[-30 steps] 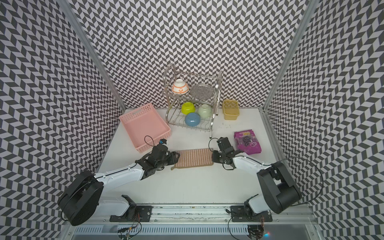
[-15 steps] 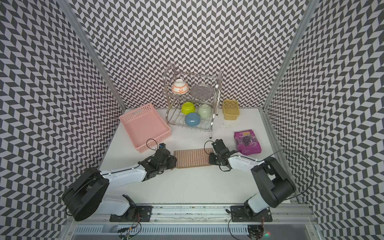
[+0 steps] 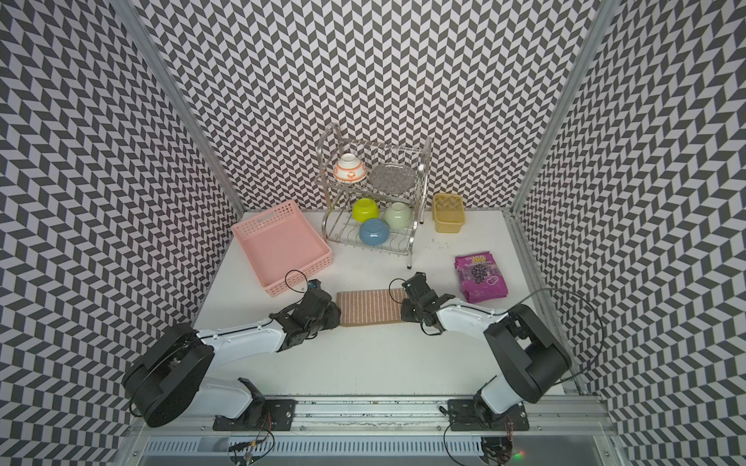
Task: Fold the square dishcloth
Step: Smooth out the cleaning item at the center of the board.
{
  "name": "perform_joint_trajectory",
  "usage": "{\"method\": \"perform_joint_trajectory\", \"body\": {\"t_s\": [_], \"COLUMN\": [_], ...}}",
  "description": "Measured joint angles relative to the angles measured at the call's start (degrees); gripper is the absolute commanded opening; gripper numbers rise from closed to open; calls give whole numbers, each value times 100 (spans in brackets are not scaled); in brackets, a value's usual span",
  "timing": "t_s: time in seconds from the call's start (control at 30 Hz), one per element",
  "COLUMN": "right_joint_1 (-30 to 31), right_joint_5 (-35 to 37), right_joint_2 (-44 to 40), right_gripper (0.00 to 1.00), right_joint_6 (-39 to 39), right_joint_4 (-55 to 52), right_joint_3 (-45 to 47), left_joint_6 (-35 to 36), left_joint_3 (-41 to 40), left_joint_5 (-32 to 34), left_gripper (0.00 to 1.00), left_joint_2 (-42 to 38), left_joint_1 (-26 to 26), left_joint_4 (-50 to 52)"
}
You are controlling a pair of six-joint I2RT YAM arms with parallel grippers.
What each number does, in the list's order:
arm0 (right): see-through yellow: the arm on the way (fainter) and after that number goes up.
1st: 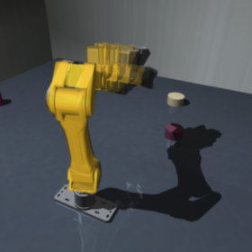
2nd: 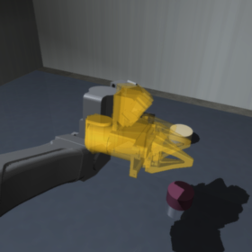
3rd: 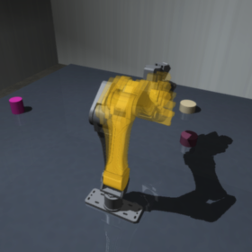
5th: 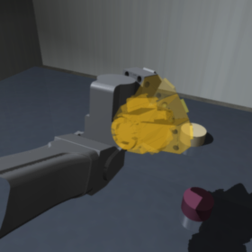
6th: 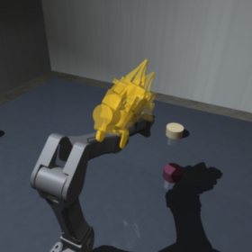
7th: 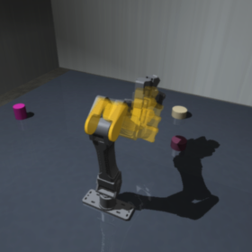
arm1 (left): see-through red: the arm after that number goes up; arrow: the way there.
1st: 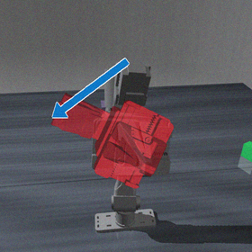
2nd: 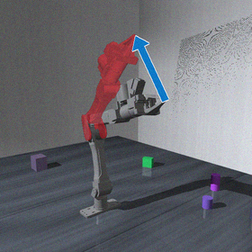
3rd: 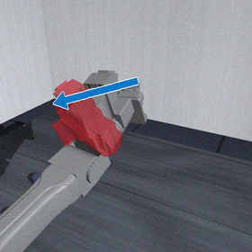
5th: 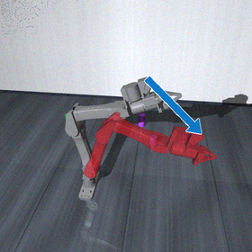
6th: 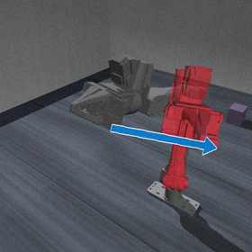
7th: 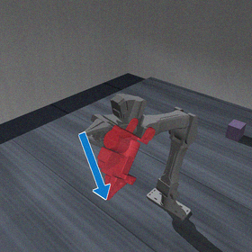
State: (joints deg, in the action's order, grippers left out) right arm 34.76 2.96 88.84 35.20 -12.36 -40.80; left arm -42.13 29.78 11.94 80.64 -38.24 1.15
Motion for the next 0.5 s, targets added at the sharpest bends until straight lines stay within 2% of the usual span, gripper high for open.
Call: {"method": "perform_joint_trajectory", "body": {"t_s": [0.13,0.33,0.5], "right_joint_1": [0,-151,-560], "right_joint_5": [96,168,173], "right_joint_2": [-7,-125,-151], "right_gripper": [21,2,0], "right_joint_6": [87,175,131], "right_joint_4": [4,-2,-57], "right_joint_3": [24,160,160], "left_joint_6": [0,-26,-87], "left_joint_3": [0,2,46], "left_joint_5": [-4,-68,-181], "left_gripper": [49,49,49], "left_joint_2": [48,92,225], "left_joint_1": [-2,-90,-195], "left_joint_4": [-20,-118,-323]}}
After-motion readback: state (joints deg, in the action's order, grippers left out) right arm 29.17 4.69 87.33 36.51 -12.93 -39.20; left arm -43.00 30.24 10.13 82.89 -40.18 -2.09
